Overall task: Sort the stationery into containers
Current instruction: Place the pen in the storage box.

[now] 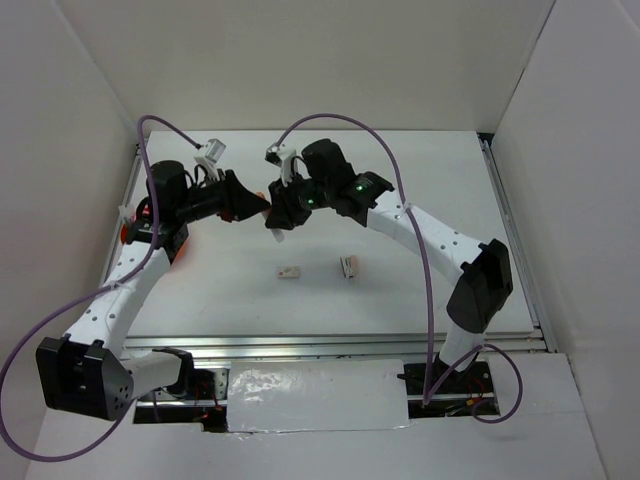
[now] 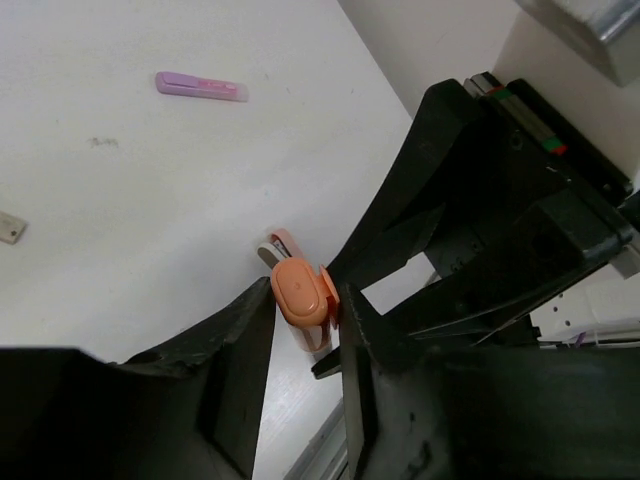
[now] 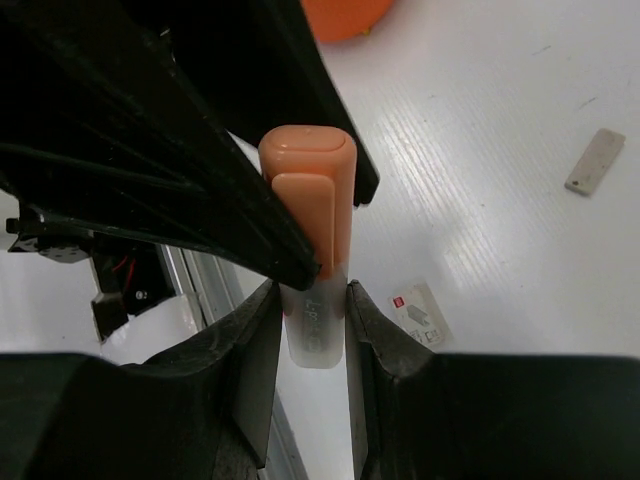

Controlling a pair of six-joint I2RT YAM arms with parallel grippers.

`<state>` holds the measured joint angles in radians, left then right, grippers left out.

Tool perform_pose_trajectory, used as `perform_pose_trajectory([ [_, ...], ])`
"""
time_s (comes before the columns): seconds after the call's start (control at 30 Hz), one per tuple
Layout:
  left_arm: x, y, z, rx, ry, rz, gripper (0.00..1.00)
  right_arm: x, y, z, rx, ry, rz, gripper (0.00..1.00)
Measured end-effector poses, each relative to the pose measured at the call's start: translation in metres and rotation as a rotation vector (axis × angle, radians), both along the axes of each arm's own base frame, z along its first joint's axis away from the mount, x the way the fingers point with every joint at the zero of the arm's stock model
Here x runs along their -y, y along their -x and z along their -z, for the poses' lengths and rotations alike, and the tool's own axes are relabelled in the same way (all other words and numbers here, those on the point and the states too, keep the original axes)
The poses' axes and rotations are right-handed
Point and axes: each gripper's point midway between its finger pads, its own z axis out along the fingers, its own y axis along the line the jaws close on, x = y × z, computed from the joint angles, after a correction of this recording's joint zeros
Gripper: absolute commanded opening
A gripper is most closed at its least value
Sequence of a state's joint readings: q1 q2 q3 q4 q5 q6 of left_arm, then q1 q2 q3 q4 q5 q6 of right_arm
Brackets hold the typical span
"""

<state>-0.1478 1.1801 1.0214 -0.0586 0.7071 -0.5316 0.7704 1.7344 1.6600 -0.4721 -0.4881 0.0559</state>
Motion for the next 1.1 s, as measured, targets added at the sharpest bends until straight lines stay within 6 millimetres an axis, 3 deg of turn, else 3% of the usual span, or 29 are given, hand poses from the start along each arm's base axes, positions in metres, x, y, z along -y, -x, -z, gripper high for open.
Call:
perform_pose_trajectory([
  [0.03,0.001,0.001,0.000,0.002,0.001,0.005,0.32,0.000,0.000,0.001,0.004,0.005,0.006,0.00],
  [0.13,0.002,0.001,-0.002,0.008,0.005,0.014,0.17,0.000,-0.003,0.002,0.008,0.013,0.023,0.01],
  [0.17,0.002,0.001,-0.002,0.008,0.005,0.014,0.14,0.000,-0.002,0.002,0.008,0.013,0.025,0.22],
  [0.23,0.000,0.001,-0.002,0.004,0.002,0.012,0.03,-0.001,-0.002,0.002,0.006,0.014,0.028,0.42],
  [0.27,-0.002,0.001,-0.002,0.000,0.002,0.010,0.01,-0.002,-0.002,0.002,0.002,0.011,0.030,0.59],
  [0.37,-0.026,-0.012,-0.005,0.018,-0.040,-0.059,0.00,0.000,-0.004,-0.001,-0.008,0.002,0.033,0.70],
  [0.5,-0.095,-0.053,-0.021,0.097,-0.181,-0.248,0.00,0.011,-0.017,-0.003,-0.022,-0.012,0.061,0.70],
  [0.67,-0.196,-0.102,-0.043,0.201,-0.425,-0.464,0.00,0.046,-0.043,0.004,-0.046,-0.011,0.143,0.70],
  [0.77,-0.250,-0.116,-0.033,0.193,-0.532,-0.538,0.00,0.066,-0.052,0.015,-0.075,0.001,0.183,0.69],
  [0.83,-0.275,-0.121,-0.016,0.162,-0.576,-0.560,0.00,0.072,-0.053,0.023,-0.095,0.009,0.192,0.69],
  [0.93,-0.297,-0.124,0.010,0.108,-0.616,-0.559,0.01,0.076,-0.050,0.033,-0.121,0.021,0.194,0.68],
  [1.1,-0.306,-0.130,0.037,0.086,-0.670,-0.512,0.02,0.083,-0.051,0.041,-0.142,0.024,0.203,0.66],
])
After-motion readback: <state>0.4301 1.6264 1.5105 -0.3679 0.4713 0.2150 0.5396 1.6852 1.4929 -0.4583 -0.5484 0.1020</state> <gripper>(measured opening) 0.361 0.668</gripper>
